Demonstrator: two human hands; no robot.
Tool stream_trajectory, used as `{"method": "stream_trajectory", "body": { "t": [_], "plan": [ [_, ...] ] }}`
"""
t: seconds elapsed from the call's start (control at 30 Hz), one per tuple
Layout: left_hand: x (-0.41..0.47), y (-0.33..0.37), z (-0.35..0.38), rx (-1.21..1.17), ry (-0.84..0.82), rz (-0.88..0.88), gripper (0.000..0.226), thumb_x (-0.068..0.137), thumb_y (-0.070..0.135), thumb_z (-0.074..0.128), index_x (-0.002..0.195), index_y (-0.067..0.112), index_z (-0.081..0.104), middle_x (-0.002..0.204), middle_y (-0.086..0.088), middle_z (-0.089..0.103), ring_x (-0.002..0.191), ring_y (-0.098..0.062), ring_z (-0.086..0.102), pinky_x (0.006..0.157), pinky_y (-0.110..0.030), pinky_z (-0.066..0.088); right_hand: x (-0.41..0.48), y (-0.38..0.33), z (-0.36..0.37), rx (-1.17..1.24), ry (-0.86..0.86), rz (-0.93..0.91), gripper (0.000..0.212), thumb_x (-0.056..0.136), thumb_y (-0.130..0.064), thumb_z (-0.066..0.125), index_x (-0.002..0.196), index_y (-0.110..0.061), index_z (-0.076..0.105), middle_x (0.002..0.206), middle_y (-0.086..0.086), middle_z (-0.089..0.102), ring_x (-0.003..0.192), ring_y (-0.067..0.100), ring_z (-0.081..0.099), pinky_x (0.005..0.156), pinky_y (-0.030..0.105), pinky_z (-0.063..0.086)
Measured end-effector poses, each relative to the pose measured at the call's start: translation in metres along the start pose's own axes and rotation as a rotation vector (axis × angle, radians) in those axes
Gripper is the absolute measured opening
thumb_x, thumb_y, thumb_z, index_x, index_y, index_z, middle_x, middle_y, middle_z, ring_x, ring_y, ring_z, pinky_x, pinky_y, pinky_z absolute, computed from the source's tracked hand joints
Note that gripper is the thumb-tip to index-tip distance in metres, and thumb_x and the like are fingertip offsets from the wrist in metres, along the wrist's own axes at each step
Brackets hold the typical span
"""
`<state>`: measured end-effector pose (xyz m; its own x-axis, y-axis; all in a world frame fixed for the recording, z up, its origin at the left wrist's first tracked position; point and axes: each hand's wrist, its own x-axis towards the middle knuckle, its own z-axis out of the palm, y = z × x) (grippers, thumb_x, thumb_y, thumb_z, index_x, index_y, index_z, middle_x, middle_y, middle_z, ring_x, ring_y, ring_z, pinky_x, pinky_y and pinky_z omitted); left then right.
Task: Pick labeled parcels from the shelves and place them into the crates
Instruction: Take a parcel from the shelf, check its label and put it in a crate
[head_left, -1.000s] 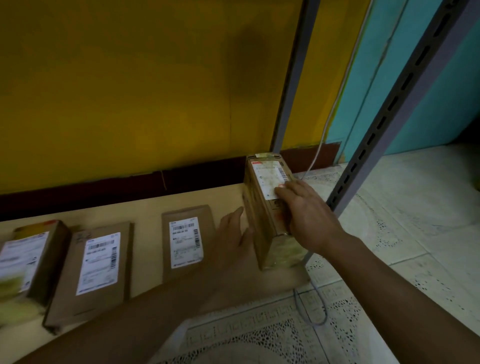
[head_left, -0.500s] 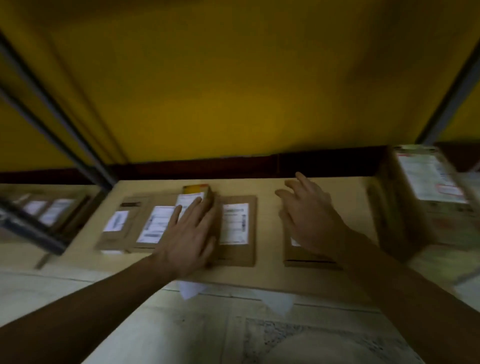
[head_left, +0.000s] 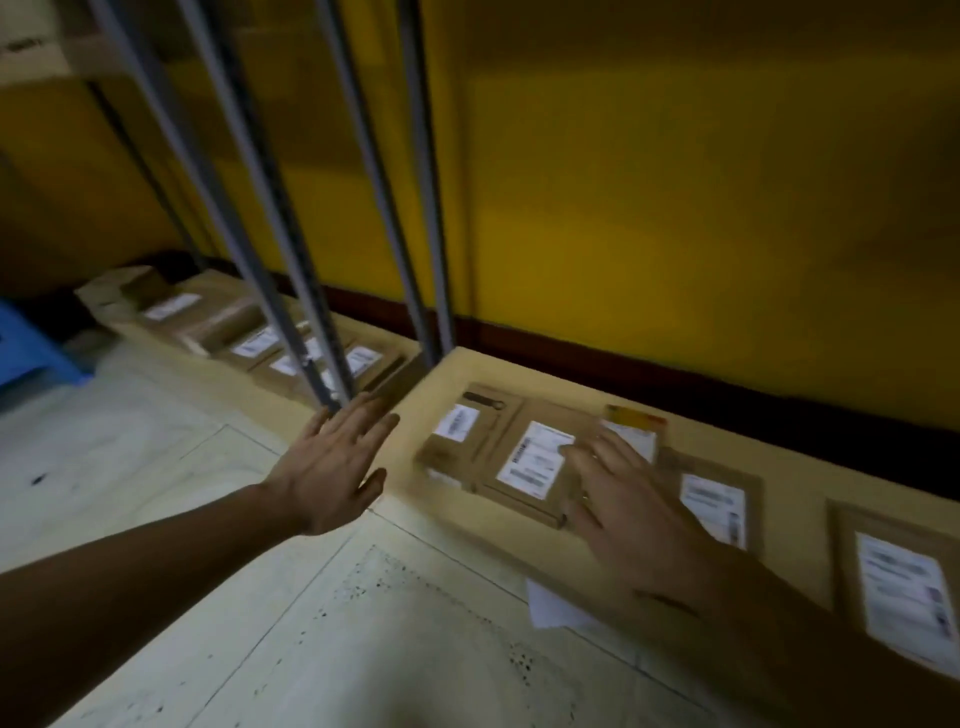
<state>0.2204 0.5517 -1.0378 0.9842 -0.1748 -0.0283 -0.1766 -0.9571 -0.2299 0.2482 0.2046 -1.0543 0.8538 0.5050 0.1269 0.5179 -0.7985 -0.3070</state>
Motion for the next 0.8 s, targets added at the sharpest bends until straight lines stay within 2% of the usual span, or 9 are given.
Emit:
{"method": "stream_trajectory", "body": {
  "t": [0.1, 0.23, 0.3, 0.37, 0.43, 0.5, 0.57, 0.7, 0.8],
  "plan": [
    [-0.006, -0.059, 0.014, -0.018, -0.006, -0.044, 0.078, 0.092, 0.060, 0.020, 0.159, 0.020, 0.025, 0.166, -0.012, 0.024, 0.155, -0.030, 0.016, 0.122, -0.056, 0.022, 0.042, -0.051, 0.010, 0.086, 0.010, 0.004, 0.044, 0.103, -0.032, 0.049, 0.145, -0.028, 0.041, 0.142, -0.008, 0.046, 0.134, 0.010, 0.039, 0.109, 0.031, 0.036],
    [-0.003, -0.138, 0.036, 0.000, -0.046, -0.074, 0.073, 0.099, 0.054, 0.027, 0.162, 0.021, 0.009, 0.169, -0.011, 0.008, 0.157, -0.028, 0.004, 0.125, -0.053, 0.014, 0.109, -0.140, 0.036, 0.188, -0.010, -0.028, 0.046, 0.103, -0.033, 0.049, 0.148, -0.028, 0.042, 0.142, -0.012, 0.047, 0.124, -0.001, 0.039, 0.096, 0.019, 0.029],
    [-0.002, -0.179, 0.049, -0.038, -0.053, -0.129, 0.072, 0.102, 0.052, 0.032, 0.162, 0.020, 0.008, 0.170, -0.012, 0.005, 0.157, -0.028, 0.001, 0.125, -0.052, 0.012, 0.145, -0.186, 0.050, 0.151, -0.089, -0.098, 0.048, 0.103, -0.036, 0.045, 0.150, -0.023, 0.042, 0.145, -0.009, 0.046, 0.127, 0.002, 0.042, 0.097, 0.017, 0.027],
    [-0.009, -0.222, 0.058, -0.078, -0.045, -0.168, 0.072, 0.102, 0.052, 0.033, 0.162, 0.020, 0.009, 0.170, -0.012, 0.006, 0.157, -0.029, 0.002, 0.125, -0.052, 0.012, 0.182, -0.226, 0.063, 0.082, -0.171, -0.152, 0.062, 0.096, -0.049, 0.028, 0.146, -0.017, 0.047, 0.144, -0.003, 0.049, 0.131, 0.011, 0.046, 0.100, 0.015, 0.026],
    [-0.018, -0.267, 0.059, -0.104, -0.046, -0.217, 0.072, 0.102, 0.051, 0.031, 0.162, 0.019, 0.007, 0.170, -0.011, 0.003, 0.157, -0.028, 0.000, 0.126, -0.051, 0.010, 0.214, -0.261, 0.066, 0.045, -0.200, -0.164, 0.071, 0.090, -0.050, 0.021, 0.143, -0.013, 0.049, 0.144, 0.001, 0.050, 0.133, 0.017, 0.046, 0.104, 0.019, 0.029],
    [-0.034, -0.308, 0.056, -0.152, -0.060, -0.288, 0.071, 0.103, 0.051, 0.030, 0.162, 0.019, 0.005, 0.170, -0.010, 0.002, 0.157, -0.027, -0.002, 0.126, -0.051, 0.011, 0.244, -0.297, 0.064, 0.010, -0.229, -0.177, 0.055, 0.097, -0.037, 0.041, 0.147, -0.013, 0.044, 0.146, 0.002, 0.047, 0.135, 0.021, 0.043, 0.108, 0.027, 0.034],
    [-0.055, -0.344, 0.052, -0.191, -0.080, -0.355, 0.072, 0.104, 0.051, 0.030, 0.162, 0.020, 0.003, 0.170, -0.009, 0.003, 0.157, -0.026, -0.002, 0.126, -0.051, 0.013, 0.270, -0.332, 0.066, -0.031, -0.252, -0.234, 0.054, 0.099, -0.027, 0.053, 0.149, -0.012, 0.040, 0.149, 0.004, 0.044, 0.137, 0.022, 0.041, 0.110, 0.033, 0.034],
    [-0.081, -0.407, 0.046, -0.181, -0.136, -0.420, 0.074, 0.104, 0.052, 0.031, 0.162, 0.020, 0.000, 0.170, -0.008, 0.000, 0.157, -0.026, -0.002, 0.126, -0.051, 0.013, 0.323, -0.383, 0.078, -0.103, -0.277, -0.320, 0.046, 0.100, -0.033, 0.047, 0.142, -0.016, 0.039, 0.137, 0.001, 0.046, 0.122, 0.019, 0.045, 0.093, 0.033, 0.038],
    [-0.078, -0.444, 0.047, -0.215, -0.119, -0.469, 0.075, 0.103, 0.053, 0.033, 0.162, 0.020, 0.001, 0.170, -0.009, 0.003, 0.157, -0.025, 0.001, 0.126, -0.052, 0.014, 0.358, -0.400, 0.090, -0.117, -0.276, -0.312, 0.045, 0.098, -0.032, 0.049, 0.140, -0.016, 0.040, 0.135, 0.003, 0.046, 0.121, 0.019, 0.043, 0.099, 0.034, 0.041]
  ]
}}
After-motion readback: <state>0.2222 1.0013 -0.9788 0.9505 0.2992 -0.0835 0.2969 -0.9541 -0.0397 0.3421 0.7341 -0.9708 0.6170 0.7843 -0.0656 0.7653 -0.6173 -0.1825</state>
